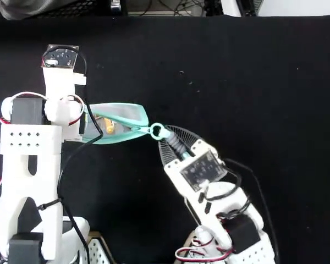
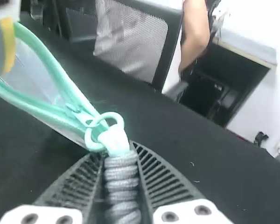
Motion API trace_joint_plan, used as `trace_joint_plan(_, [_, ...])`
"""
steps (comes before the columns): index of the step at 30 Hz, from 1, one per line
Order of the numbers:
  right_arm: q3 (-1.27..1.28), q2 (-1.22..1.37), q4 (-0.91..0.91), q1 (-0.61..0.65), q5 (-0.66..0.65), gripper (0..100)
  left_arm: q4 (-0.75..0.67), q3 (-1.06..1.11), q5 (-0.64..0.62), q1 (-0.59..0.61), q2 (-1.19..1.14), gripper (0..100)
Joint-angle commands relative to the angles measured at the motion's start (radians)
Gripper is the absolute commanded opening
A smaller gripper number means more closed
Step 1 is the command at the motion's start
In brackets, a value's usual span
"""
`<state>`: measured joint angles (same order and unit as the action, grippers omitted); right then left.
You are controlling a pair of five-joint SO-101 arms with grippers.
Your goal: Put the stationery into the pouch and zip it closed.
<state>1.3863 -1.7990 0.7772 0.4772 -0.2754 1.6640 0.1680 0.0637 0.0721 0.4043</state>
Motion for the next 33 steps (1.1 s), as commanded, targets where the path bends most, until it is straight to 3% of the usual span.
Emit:
trace_joint_plan(1, [0.016,-0.042,0.006,0.068,0.011,10.3,0.000,0.005,0.003,0.005,-0.011,3])
trace_joint_plan(5, [0.012,-0.042,0.025,0.140,0.100,20.0,0.000,0.005,0.003,0.005,-0.012,3])
trace_joint_plan(19, [-0.010,-0.042,-0.018,0.147,0.110,15.0,0.000,0.007,0.002,0.007,-0.012,3])
trace_joint_plan(28, [-0.090,-0.038,0.083,0.204,0.152,15.2,-0.006,0.007,0.003,0.007,-0.012,3])
trace_joint_plan(33, [-0.091,0.101,0.002,0.227,0.152,15.2,-0.006,0.007,0.002,0.007,-0.012,3])
